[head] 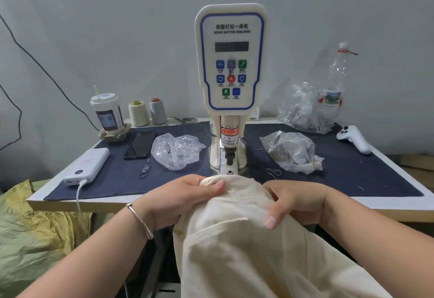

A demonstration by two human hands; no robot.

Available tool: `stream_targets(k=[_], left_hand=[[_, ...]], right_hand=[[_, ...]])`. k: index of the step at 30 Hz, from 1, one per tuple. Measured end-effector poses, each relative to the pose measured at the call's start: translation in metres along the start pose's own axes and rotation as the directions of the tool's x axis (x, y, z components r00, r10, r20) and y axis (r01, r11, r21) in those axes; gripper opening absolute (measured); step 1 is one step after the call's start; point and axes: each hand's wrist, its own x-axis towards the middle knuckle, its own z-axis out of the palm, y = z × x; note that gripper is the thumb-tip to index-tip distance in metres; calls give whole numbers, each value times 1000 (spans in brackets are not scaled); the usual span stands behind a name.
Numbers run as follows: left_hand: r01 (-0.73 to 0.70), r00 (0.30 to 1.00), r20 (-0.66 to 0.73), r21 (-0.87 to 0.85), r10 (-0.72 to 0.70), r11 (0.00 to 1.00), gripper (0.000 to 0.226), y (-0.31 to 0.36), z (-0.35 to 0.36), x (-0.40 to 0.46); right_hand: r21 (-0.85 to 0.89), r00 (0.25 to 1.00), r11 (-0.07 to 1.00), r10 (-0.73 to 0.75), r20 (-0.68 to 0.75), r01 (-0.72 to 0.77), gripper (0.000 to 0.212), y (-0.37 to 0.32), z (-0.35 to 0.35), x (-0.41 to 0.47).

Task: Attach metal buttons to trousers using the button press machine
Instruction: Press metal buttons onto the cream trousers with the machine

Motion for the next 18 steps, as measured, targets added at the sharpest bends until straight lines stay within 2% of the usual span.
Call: stream_targets(k=[3, 5, 7, 9, 13, 16, 18], left_hand=[[7, 1000, 28, -9, -6, 1000, 60, -12, 0, 1], [75, 987, 138, 47, -81, 996, 53, -19, -3, 1], [126, 977, 160, 113, -143, 986, 43, -24, -9, 2], [141, 985, 87, 58, -146, 988, 43, -32, -18, 5], [52, 995, -75, -203, -68, 978, 38, -42, -24, 16], [-24, 969, -244, -290, -50, 957, 28, -39, -22, 31], [-35, 948, -311, -322, -71, 946, 33, -37, -22, 41]], right_hand=[[93, 998, 995, -11, -68, 17, 36, 10, -9, 0], [103, 990, 995, 18, -140, -3, 28, 16, -15, 5], [135, 972, 989, 89, -215, -61, 20, 17, -20, 12], [210, 951, 973, 153, -270, -97, 17, 15, -26, 20], [382, 892, 920, 244, -381, -88, 20, -1, -40, 35], [442, 843, 896, 263, -469, -33, 31, -9, -49, 45], [478, 818, 878, 293, -494, -26, 35, -11, -53, 50]])
